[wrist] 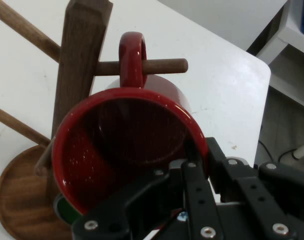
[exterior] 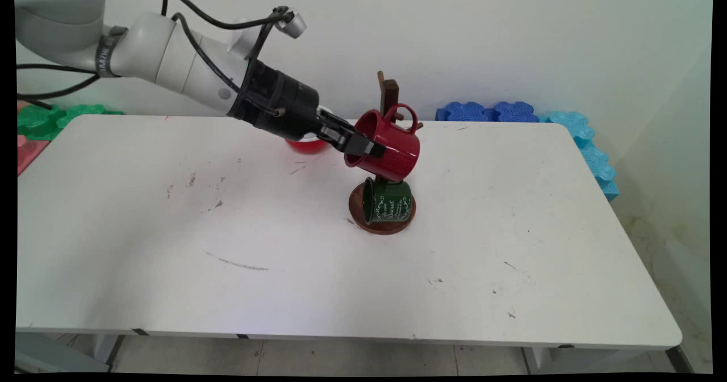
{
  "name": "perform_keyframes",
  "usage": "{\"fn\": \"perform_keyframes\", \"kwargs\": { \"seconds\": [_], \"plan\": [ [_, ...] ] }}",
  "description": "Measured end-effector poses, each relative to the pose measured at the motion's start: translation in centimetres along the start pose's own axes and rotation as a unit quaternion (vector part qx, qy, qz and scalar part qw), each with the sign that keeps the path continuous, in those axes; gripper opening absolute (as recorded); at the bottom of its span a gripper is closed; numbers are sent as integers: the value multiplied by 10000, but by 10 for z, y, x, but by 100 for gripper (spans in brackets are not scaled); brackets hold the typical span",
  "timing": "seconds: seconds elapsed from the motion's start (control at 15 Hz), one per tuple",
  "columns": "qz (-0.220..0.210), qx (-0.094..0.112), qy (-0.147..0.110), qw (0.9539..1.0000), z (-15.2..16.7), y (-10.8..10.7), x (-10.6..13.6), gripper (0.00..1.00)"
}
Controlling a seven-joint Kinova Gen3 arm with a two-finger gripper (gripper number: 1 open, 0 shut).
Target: Place the picked object on the table
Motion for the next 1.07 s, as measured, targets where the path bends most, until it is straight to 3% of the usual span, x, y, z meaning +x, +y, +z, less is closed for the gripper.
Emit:
{"fn": "perform_keyframes", "kwargs": {
  "seconds": [1.07],
  "plan": [
    [156,-173,-1,9997,-8,18,-1,0]
  ]
}}
